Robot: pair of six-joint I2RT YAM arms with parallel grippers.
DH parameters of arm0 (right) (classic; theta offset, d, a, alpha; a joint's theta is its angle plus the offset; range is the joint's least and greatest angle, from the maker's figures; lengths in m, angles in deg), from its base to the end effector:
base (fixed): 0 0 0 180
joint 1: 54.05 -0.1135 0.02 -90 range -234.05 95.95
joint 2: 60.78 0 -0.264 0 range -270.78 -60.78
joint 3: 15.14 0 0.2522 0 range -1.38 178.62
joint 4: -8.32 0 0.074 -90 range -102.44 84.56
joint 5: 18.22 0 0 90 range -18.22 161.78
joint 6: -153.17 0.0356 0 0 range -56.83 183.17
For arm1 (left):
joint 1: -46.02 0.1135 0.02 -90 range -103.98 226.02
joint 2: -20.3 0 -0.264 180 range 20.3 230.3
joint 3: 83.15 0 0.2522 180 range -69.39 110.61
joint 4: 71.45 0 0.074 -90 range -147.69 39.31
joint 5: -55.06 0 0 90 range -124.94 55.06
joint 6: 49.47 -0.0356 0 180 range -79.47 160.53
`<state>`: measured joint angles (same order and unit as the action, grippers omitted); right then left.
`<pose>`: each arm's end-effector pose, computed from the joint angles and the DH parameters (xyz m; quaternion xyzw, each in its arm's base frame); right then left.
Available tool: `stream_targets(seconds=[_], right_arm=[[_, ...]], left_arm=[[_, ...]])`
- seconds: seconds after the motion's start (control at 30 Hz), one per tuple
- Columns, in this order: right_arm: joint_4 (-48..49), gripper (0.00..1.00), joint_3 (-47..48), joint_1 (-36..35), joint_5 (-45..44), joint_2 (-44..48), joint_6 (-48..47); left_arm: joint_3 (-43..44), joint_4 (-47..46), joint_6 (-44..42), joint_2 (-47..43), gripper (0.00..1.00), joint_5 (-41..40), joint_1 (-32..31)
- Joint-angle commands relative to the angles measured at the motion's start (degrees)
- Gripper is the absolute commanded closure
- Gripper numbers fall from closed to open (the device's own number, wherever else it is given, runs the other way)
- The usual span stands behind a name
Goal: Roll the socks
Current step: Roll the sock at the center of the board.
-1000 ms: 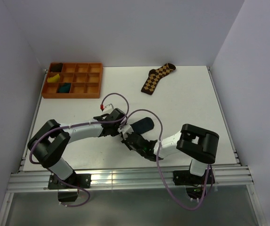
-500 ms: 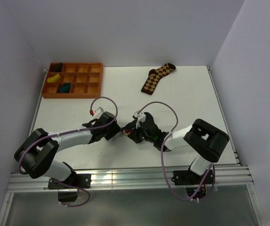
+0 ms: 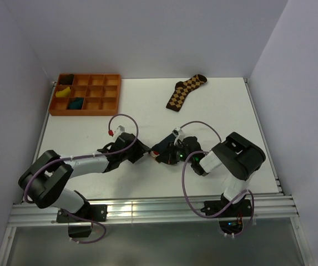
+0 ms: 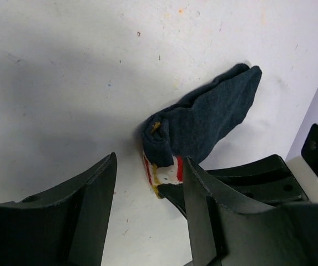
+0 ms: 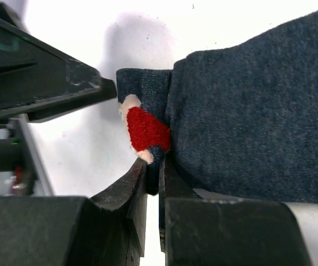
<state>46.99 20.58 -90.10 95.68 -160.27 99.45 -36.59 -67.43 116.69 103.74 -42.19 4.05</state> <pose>0.2110 0.1714 0.1025 -0.1094 0.8258 0.4508 0.3207 0.2069 -0.1800 0.1528 -0.2920 0.8600 -0.3261 0.2625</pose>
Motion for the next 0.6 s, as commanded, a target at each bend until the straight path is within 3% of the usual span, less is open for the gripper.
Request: stream_targets(seconds=[0.0,0.57], right_arm=[[6.2,1.00,-2.8,2.0,4.6,-3.8,5.1],[6.9,0.99,-2.9,3.8,4.9,-6.2,8.5]], left_arm=[[1.0,-4.9,0.6,2.9,0.45,2.1,-0.3],[5.0,-4.9,-0.7,9.4,0.49,3.6,-1.8]])
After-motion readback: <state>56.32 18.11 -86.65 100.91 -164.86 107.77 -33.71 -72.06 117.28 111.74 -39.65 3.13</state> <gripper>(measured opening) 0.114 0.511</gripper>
